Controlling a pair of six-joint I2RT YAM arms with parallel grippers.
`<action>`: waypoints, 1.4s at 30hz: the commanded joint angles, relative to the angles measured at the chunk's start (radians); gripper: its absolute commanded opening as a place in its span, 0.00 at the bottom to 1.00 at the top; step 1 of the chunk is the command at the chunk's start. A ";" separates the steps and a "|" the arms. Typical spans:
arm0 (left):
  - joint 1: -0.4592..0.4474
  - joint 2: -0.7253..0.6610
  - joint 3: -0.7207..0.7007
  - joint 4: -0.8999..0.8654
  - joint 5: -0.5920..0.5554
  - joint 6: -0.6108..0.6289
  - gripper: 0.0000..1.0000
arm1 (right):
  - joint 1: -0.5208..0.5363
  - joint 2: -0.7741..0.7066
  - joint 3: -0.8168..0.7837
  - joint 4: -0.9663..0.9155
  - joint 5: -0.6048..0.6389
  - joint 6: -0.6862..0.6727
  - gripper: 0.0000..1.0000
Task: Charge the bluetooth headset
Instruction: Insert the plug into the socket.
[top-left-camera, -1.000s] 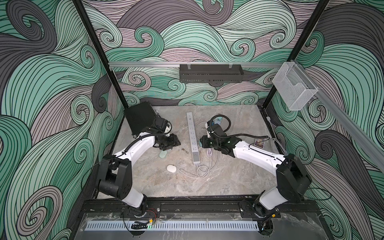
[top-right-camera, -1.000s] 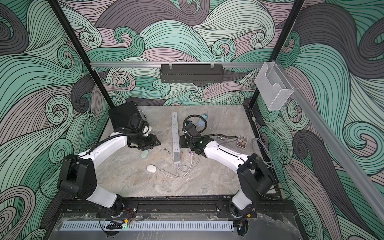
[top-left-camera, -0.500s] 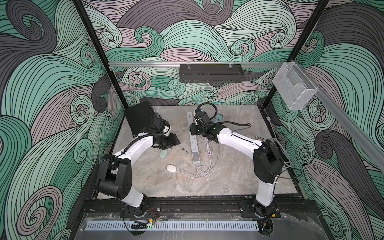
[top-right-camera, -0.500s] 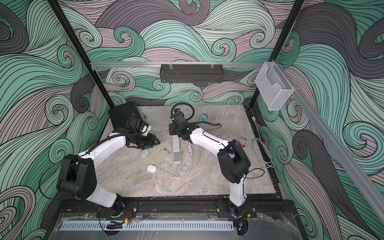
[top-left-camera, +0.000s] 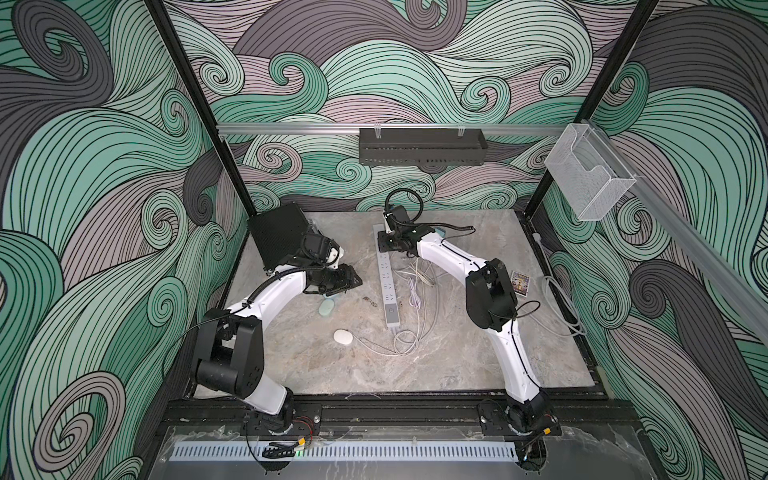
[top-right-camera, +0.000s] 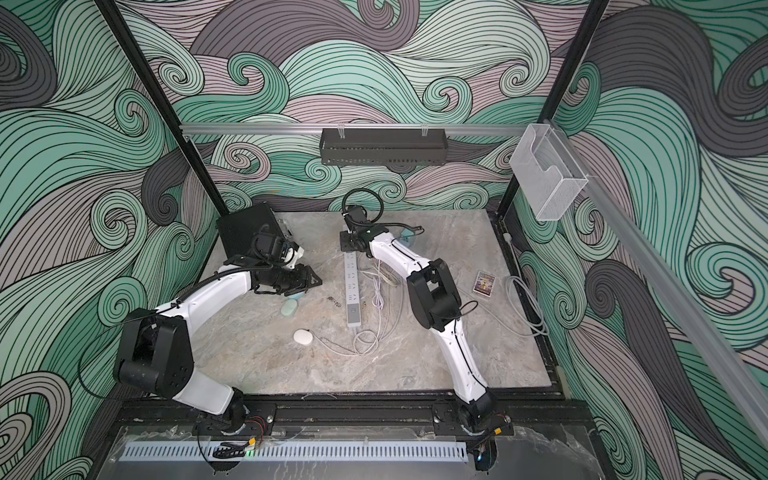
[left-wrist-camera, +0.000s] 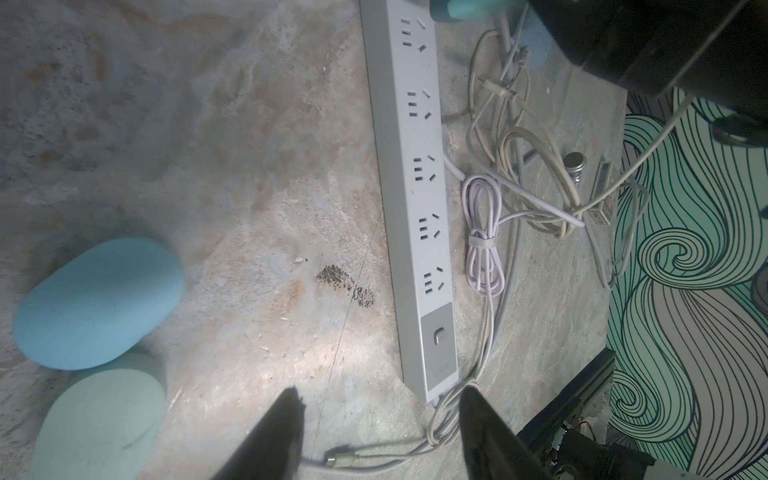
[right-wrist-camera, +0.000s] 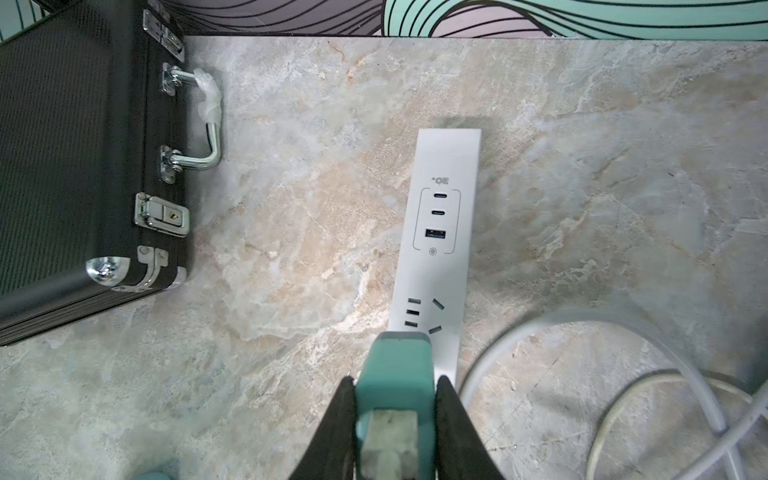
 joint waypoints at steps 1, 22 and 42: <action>0.009 0.021 0.031 0.013 0.014 0.018 0.60 | -0.008 0.024 0.059 -0.035 -0.044 -0.020 0.04; 0.013 0.032 0.028 0.017 0.042 0.018 0.59 | -0.036 0.110 0.130 -0.046 -0.027 -0.027 0.03; 0.013 0.030 0.022 0.024 0.056 0.014 0.59 | -0.008 0.232 0.286 -0.212 0.042 0.001 0.01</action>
